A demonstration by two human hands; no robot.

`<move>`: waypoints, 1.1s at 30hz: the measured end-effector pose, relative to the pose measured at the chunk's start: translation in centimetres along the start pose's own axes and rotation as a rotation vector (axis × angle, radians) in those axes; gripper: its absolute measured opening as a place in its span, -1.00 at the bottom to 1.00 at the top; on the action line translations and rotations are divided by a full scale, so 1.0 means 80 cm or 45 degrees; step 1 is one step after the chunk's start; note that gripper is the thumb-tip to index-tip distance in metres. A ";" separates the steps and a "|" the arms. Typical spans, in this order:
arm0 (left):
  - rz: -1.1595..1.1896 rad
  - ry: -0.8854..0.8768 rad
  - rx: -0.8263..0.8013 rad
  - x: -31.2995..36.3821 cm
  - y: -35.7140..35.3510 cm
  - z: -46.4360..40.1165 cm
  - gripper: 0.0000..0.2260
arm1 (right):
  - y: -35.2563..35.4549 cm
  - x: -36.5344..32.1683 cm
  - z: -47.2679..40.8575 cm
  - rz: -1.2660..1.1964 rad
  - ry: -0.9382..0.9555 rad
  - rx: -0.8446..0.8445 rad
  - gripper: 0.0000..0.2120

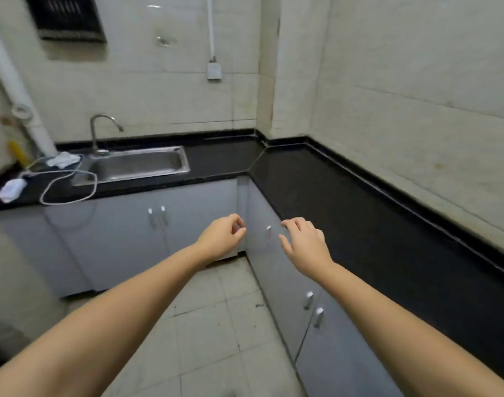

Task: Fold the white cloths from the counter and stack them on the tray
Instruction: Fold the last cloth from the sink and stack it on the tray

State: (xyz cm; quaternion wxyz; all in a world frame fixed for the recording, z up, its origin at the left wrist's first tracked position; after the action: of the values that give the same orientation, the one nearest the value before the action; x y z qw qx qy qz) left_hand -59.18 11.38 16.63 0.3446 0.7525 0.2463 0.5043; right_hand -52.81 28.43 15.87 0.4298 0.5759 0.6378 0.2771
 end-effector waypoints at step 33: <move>-0.007 1.035 0.557 -0.797 0.338 -0.393 -0.94 | -0.633 -0.630 -0.570 -0.331 0.686 -0.622 -0.65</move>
State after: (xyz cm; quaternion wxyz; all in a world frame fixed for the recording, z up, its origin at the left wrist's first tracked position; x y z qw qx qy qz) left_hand -111.36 -43.25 7.75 0.0546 0.5481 0.4641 0.6937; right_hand -119.14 -23.42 6.17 0.4028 0.2776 0.7107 0.5056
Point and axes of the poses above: each hand's wrist, its own z-axis away from the middle knuckle, its own y-axis out of the back of the hand, x = y × z, the point moved 7 cm from there along -z, towards the middle knuckle, and after that the axes turned 14 degrees about x, right-handed, at the moved point
